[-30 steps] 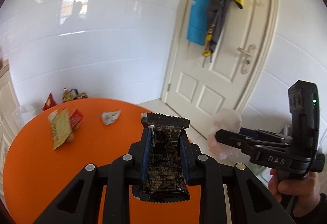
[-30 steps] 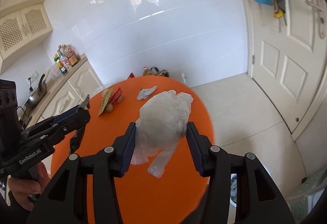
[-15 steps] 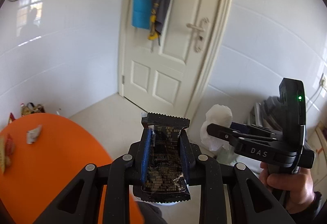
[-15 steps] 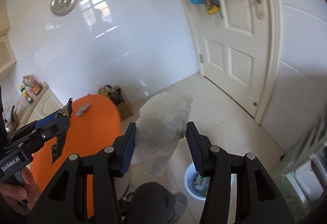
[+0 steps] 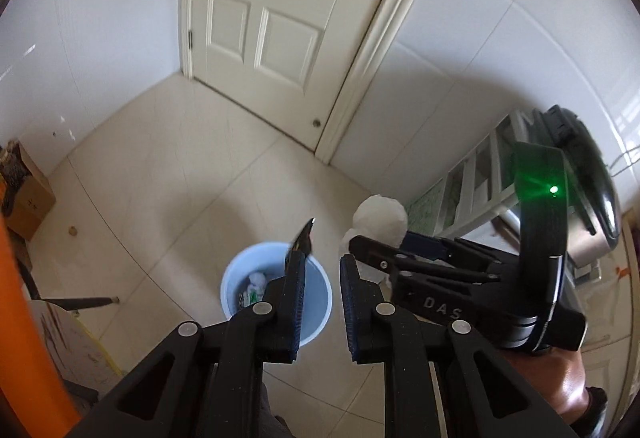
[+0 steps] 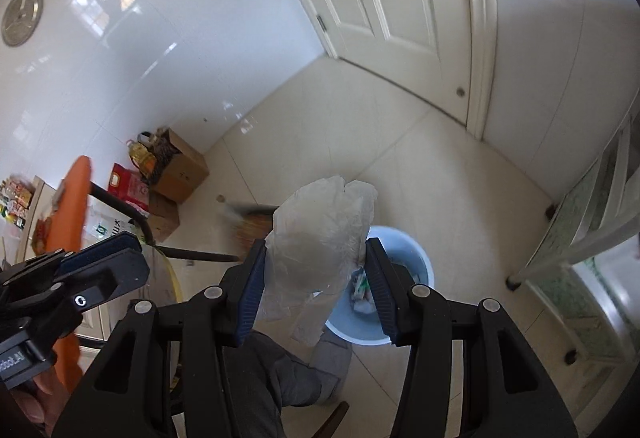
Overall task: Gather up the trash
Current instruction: 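Carry the black wrapper with the left tool while the right tool carries the white bag to the bin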
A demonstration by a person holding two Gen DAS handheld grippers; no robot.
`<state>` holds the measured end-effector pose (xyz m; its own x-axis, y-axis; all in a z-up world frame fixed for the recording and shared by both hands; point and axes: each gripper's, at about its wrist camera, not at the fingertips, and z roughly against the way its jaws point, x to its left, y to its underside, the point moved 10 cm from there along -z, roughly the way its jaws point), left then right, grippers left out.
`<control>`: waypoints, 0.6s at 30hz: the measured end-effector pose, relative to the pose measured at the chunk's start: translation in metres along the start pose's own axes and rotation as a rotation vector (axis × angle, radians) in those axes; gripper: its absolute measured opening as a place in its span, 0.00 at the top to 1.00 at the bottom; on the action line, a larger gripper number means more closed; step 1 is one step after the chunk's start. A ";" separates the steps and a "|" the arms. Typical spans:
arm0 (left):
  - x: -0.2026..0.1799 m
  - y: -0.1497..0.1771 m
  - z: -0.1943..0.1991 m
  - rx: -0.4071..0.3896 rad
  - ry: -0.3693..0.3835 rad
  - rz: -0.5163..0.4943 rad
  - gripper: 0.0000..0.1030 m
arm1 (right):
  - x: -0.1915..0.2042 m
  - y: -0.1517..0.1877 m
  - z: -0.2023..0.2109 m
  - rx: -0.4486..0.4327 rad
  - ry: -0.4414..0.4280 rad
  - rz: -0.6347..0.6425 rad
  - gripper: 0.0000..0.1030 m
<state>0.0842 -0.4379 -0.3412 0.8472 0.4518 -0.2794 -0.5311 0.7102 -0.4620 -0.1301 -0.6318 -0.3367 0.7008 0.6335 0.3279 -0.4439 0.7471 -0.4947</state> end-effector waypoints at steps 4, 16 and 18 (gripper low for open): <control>0.014 0.010 -0.009 0.048 -0.066 0.020 0.81 | -0.014 0.008 -0.040 0.086 0.002 -0.020 0.49; 0.013 -0.008 0.018 0.010 -0.230 0.040 0.07 | -0.037 0.016 -0.063 0.115 0.069 -0.086 0.00; 0.006 -0.018 0.018 -0.006 -0.228 0.059 0.07 | -0.034 0.014 -0.054 0.098 0.070 -0.085 0.00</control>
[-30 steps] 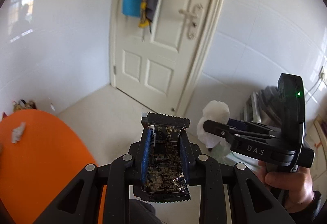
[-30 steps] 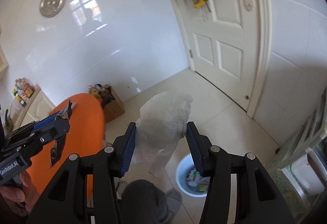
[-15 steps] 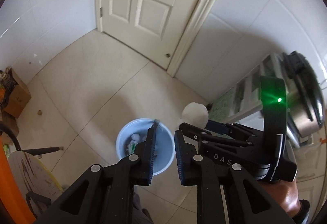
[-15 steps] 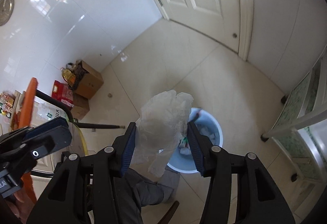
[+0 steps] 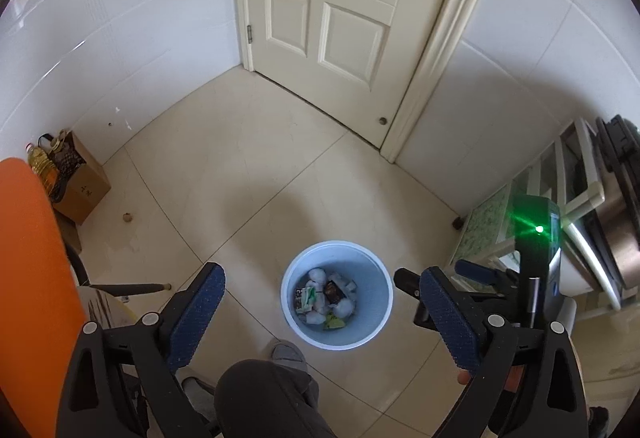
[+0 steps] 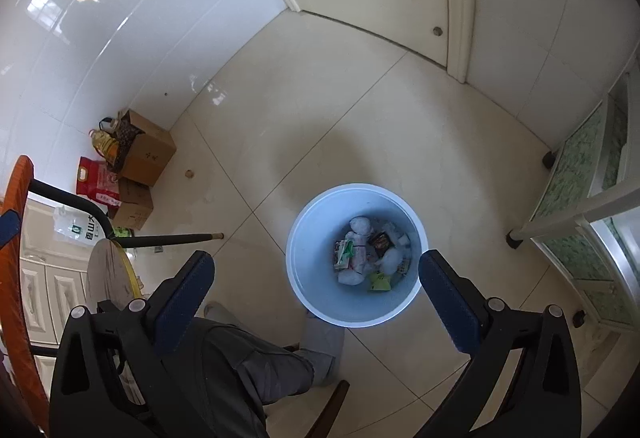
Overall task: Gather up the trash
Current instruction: 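Carry the black wrapper with the left tool while the right tool carries the white bag to the bin, then move both tools back over the orange table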
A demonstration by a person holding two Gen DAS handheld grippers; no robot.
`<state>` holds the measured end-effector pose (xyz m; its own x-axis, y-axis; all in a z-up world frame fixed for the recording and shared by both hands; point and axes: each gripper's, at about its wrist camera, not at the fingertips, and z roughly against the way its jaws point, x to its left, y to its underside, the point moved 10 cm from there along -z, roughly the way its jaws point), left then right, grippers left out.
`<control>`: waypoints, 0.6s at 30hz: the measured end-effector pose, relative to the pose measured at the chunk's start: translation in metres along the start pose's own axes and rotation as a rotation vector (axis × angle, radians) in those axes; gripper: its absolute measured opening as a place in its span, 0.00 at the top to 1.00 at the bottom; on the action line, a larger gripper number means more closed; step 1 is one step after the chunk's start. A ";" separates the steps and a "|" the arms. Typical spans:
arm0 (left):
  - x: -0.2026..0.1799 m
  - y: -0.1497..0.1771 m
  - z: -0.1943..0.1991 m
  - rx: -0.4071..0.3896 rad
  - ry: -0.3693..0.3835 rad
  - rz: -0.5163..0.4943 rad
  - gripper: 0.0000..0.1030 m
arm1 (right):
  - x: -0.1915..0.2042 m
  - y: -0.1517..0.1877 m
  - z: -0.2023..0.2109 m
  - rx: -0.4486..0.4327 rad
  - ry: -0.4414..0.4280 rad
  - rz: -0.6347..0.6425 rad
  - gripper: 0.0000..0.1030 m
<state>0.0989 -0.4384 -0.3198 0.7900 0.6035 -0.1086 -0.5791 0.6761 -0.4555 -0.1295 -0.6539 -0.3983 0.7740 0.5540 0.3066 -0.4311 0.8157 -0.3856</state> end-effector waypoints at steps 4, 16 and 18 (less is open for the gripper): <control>-0.011 -0.017 0.019 -0.039 0.002 0.013 0.07 | 0.015 -0.002 0.022 -0.042 0.000 0.012 0.00; 0.046 0.024 0.166 -0.286 -0.012 0.059 0.04 | 0.115 -0.013 0.129 -0.244 -0.049 0.137 0.00; 0.061 0.037 0.190 -0.327 -0.041 0.074 0.02 | 0.139 -0.013 0.145 -0.273 -0.063 0.172 0.00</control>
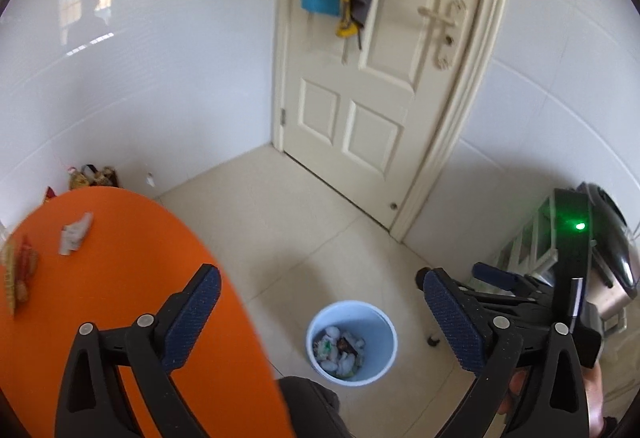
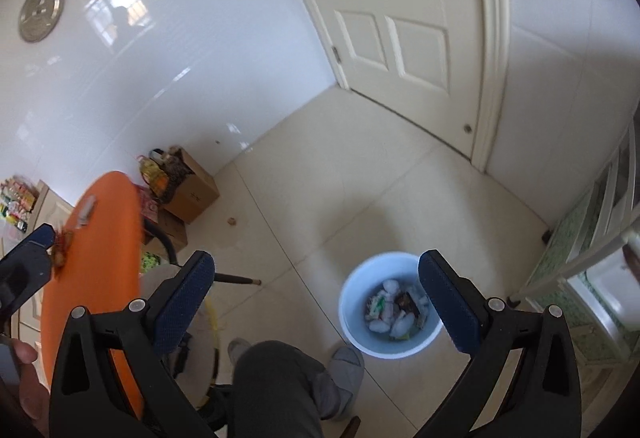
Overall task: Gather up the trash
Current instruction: 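Move both tools back over the orange table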
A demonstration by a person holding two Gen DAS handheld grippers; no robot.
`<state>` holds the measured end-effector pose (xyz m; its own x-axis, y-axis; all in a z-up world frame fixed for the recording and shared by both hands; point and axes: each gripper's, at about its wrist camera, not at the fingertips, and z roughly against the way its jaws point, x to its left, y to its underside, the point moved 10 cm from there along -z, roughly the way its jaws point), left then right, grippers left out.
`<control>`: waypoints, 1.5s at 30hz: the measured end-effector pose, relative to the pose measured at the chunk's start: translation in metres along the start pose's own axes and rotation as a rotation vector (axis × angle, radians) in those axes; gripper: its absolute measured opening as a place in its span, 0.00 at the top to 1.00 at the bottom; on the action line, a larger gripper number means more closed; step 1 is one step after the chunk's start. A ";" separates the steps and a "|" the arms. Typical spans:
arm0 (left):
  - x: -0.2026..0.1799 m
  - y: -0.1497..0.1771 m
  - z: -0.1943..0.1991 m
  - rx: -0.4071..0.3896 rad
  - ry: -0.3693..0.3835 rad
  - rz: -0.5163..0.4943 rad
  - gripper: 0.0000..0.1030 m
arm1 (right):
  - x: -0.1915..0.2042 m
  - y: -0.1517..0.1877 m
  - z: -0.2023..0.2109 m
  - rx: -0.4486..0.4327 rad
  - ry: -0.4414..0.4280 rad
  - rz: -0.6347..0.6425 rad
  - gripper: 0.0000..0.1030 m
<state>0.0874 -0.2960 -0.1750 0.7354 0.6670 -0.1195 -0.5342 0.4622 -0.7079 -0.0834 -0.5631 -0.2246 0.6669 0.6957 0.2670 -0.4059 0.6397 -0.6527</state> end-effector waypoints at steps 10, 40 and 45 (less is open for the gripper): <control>0.076 0.037 0.124 -0.160 -0.151 0.106 0.01 | 0.135 -0.024 0.045 -0.106 -0.110 0.182 0.00; 0.207 0.158 0.282 -0.207 -0.462 0.419 0.01 | 0.380 0.021 0.020 -0.084 -0.310 0.544 0.00; 0.224 0.135 0.225 -0.131 -0.467 0.405 0.01 | 0.384 0.021 -0.027 -0.031 -0.268 0.552 0.00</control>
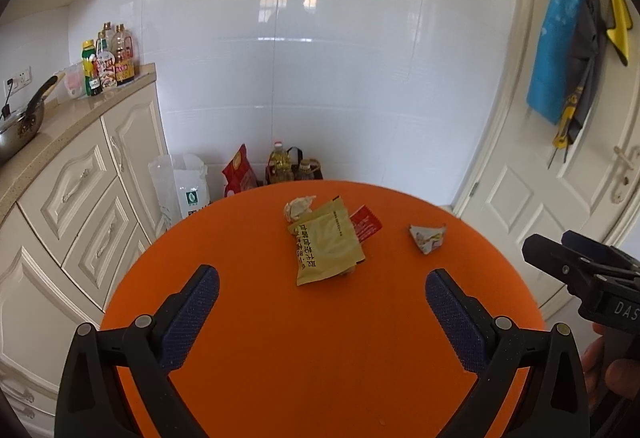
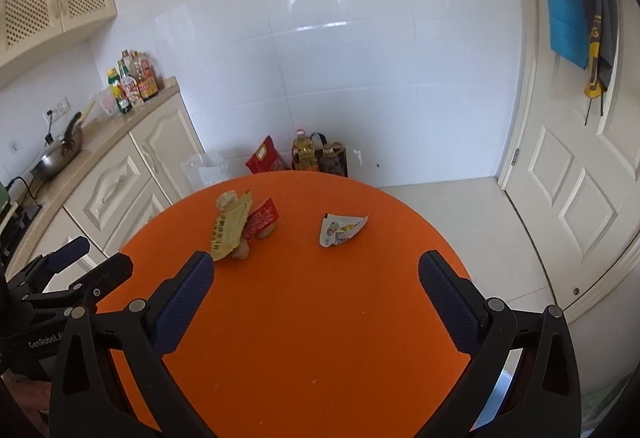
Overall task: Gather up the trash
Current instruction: 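Move both tools back over the orange table, then grasp the yellow snack bag with the left tool while the right tool grasps the white printed wrapper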
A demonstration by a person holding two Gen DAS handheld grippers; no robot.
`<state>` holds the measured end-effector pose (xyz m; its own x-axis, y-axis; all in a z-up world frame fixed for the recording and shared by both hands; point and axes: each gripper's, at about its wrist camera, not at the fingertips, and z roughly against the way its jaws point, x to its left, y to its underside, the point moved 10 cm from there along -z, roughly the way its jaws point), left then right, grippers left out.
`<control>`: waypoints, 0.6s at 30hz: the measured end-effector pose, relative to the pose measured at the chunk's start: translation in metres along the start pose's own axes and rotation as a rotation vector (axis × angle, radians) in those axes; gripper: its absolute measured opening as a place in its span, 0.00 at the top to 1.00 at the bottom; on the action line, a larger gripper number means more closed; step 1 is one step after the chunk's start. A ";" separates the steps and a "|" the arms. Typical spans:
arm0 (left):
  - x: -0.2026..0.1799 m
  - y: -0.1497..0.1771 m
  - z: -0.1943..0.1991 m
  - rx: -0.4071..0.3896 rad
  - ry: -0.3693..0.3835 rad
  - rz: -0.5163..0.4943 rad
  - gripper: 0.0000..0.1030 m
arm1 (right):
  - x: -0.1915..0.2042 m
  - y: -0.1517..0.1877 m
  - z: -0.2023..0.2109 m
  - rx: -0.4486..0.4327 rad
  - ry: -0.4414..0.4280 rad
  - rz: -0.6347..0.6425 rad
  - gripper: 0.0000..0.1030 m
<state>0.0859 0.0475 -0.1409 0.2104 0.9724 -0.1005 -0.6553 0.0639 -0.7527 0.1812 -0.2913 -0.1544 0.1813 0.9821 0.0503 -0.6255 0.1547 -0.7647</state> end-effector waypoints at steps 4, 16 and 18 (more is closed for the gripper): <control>-0.011 -0.014 -0.059 0.067 -0.020 -0.033 0.01 | -0.016 0.004 -0.046 0.063 0.025 -0.023 0.00; -0.028 -0.061 -0.231 0.211 -0.045 -0.031 0.06 | -0.040 0.015 -0.158 0.210 0.043 -0.047 0.00; -0.028 -0.069 -0.246 0.228 0.011 0.024 0.21 | -0.038 0.018 -0.173 0.228 0.051 -0.030 0.04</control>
<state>0.3041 -0.0392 -0.2460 0.1994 0.9720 -0.1247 -0.8071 0.0907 -0.5834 0.2947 -0.3443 -0.2814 0.2372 0.9709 0.0342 -0.7734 0.2100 -0.5982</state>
